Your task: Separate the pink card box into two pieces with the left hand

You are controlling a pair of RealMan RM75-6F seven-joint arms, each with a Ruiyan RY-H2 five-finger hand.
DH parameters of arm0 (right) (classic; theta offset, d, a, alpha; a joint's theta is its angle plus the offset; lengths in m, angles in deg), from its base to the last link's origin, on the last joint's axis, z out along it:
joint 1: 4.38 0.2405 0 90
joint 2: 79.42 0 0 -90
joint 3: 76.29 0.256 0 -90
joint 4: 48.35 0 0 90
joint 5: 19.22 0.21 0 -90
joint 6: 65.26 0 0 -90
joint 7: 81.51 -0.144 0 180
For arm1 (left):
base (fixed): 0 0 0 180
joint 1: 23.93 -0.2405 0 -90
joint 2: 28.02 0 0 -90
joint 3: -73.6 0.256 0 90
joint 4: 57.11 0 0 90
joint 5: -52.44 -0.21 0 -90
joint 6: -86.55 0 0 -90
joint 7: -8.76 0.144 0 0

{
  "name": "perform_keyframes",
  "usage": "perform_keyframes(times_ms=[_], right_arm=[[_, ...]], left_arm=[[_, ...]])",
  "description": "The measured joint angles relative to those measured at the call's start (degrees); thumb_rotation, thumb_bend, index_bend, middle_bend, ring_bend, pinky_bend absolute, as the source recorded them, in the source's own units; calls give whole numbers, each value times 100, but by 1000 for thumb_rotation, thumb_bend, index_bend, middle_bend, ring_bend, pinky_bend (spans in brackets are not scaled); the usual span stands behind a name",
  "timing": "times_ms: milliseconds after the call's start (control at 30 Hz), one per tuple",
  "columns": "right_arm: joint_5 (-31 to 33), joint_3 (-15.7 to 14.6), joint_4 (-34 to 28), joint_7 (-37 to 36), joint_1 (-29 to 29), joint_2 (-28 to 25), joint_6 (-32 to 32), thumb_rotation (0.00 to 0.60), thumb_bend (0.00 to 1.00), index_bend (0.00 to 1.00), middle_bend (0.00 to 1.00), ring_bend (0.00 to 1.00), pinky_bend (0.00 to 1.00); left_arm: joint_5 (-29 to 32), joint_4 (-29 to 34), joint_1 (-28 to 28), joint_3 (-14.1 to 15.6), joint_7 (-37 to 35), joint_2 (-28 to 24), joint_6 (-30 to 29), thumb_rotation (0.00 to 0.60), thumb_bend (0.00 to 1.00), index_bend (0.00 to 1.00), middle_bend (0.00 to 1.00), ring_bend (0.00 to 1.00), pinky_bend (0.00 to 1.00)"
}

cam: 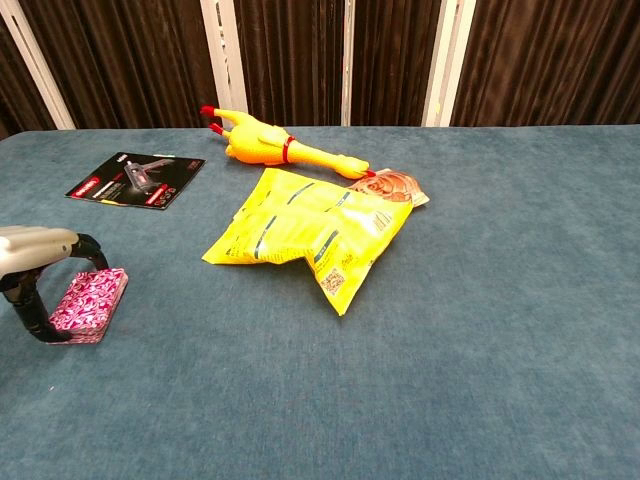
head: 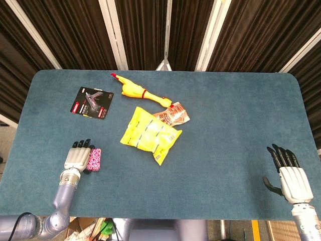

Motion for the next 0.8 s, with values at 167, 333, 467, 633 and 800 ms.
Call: perform_keyframes(times_ms=[167,333,467,633,800], right_arm=[[-5,-1,2,-12,-4,-4,9,600,363,0,0,0,61],[-5,0,-3,-8,-2,-4,8,600,362,0,0,0,61],[-4,-5,-9,-12,-9,-12,10,600,362,0,0,0,61],[-3,-5,-13,11,-8,-4,12,600,362,0,0,0,61],[7,1,-15,27,-8,1,14,600,363,0,0,0,61]], left_arm=[[-232,127,-37,28,-192,-105,-19,600,417,399,0,0,0],[-430,391,-79,41,-330,-362,-76,600,417,404,0,0,0],[-569,557,-135,97,-418,-624,-120,600,418,404,0,0,0],[-665,566,-271,247,-634,-915,-85,600,417,404,0,0,0],[-709,324,-409,391,-890,-1011,77,600,417,403,0,0,0]])
